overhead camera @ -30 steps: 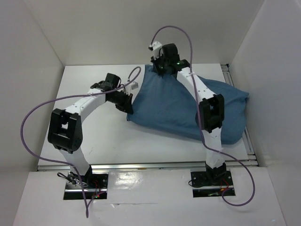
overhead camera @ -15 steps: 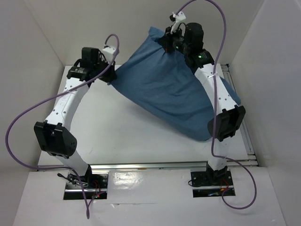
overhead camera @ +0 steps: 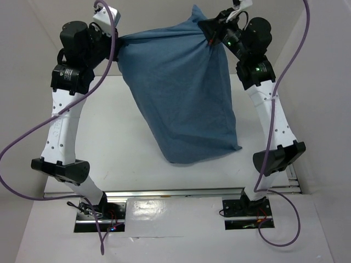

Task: Put the pillow into the pillowcase

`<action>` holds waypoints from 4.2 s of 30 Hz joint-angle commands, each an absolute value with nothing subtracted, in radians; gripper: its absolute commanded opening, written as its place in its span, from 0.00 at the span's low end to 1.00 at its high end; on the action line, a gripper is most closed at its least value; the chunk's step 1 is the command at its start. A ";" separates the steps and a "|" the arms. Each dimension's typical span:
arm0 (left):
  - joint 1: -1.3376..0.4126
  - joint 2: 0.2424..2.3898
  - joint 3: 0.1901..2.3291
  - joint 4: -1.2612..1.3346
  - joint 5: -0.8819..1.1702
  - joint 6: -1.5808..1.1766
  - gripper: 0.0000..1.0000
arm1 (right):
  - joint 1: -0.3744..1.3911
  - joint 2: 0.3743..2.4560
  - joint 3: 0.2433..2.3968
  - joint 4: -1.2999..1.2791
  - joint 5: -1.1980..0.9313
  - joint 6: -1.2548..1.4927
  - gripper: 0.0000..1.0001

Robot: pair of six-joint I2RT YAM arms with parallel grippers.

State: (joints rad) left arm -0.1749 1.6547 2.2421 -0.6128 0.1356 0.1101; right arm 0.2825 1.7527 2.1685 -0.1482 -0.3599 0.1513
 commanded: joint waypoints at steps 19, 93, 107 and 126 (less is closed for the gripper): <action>-0.264 1.537 2.206 -0.503 -0.112 0.262 0.00 | 0.224 1.447 2.011 0.106 -0.268 0.225 0.12; -0.480 1.560 2.338 -0.644 0.293 0.069 0.00 | 0.655 1.603 1.982 -0.247 -0.486 -0.075 1.00; -0.480 1.522 2.347 -0.644 0.356 0.041 0.00 | 0.655 1.603 1.950 -0.193 -0.495 -0.084 0.15; -0.480 1.419 2.090 -0.572 0.089 0.060 1.00 | 0.644 1.520 1.928 -0.202 -0.387 -0.146 0.00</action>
